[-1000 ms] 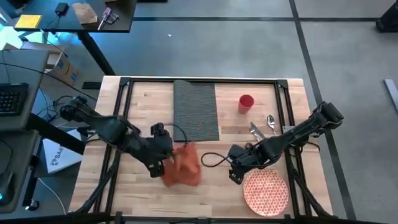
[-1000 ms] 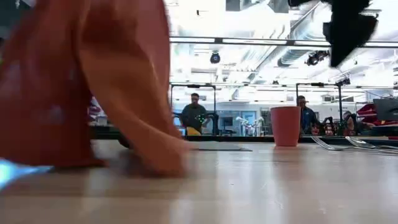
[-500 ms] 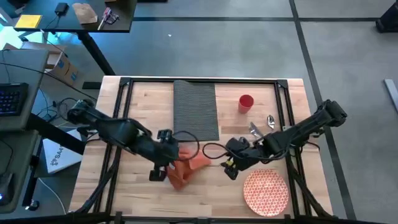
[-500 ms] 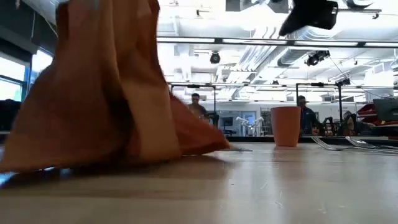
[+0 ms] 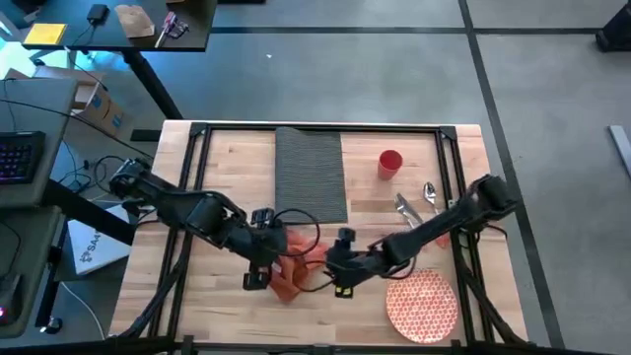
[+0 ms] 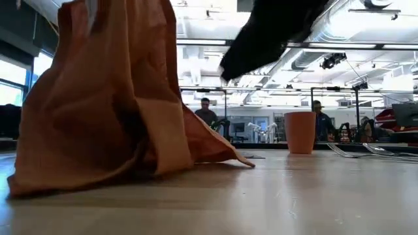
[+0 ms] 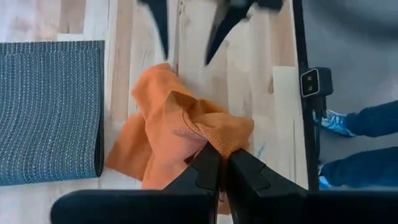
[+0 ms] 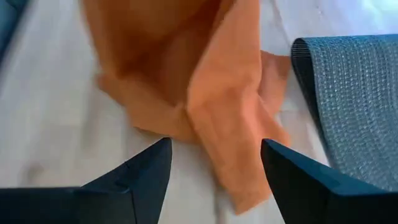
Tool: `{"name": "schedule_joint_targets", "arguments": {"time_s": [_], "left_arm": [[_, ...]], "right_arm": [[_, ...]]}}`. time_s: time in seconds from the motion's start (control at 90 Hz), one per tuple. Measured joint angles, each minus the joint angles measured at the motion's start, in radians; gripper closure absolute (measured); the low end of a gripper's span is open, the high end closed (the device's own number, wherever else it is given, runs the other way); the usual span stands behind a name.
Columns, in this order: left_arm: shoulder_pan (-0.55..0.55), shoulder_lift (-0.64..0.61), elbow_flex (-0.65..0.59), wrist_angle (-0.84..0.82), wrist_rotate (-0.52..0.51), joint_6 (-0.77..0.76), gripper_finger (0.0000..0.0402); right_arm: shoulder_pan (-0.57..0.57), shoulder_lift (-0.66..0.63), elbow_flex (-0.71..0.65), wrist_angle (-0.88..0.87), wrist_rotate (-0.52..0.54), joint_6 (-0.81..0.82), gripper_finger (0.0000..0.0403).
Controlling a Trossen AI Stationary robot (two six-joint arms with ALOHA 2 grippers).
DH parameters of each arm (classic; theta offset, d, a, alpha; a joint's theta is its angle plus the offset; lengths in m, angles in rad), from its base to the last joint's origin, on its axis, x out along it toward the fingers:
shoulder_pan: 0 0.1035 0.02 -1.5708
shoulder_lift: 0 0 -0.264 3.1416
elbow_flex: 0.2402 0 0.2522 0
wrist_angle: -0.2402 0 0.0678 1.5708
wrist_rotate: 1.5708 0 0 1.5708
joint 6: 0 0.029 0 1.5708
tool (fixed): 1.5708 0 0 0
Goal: Set table place
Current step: Move the orange napkin to the center of the table
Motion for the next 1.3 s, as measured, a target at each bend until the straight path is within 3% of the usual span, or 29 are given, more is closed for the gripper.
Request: {"name": "schedule_joint_targets", "arguments": {"time_s": [0.311,0.533,0.644,0.844,1.011,1.122,1.2,1.3], "left_arm": [[0.005,-0.001,0.000,0.002,0.019,-0.016,0.0401],[0.008,-0.001,0.000,0.001,0.038,-0.017,0.0401],[0.005,-0.002,0.023,-0.033,0.047,-0.017,0.0401],[-0.022,-0.008,0.215,-0.248,-0.037,-0.026,0.0401],[-0.041,-0.009,0.384,-0.408,-0.103,-0.054,0.0401],[-0.055,-0.013,0.449,-0.413,-0.116,-0.060,0.0401],[-0.066,-0.014,0.471,-0.404,-0.090,-0.085,0.0401],[-0.088,-0.014,0.474,-0.384,0.023,-0.129,0.0401]], "right_arm": [[-0.016,0.139,0.000,0.108,0.047,-0.105,0.0219],[-0.047,0.167,0.002,0.101,0.064,0.004,0.0321],[-0.059,0.131,0.059,-0.028,0.074,0.093,0.0390],[-0.068,-0.034,0.231,-0.399,0.100,0.195,0.0402],[-0.070,-0.211,0.381,-0.591,-0.041,0.191,0.0403],[-0.066,-0.293,0.455,-0.660,-0.136,0.208,0.0403],[-0.066,-0.330,0.491,-0.657,-0.274,0.210,0.0403],[-0.050,-0.348,0.517,-0.635,-0.486,0.239,0.0403]]}}
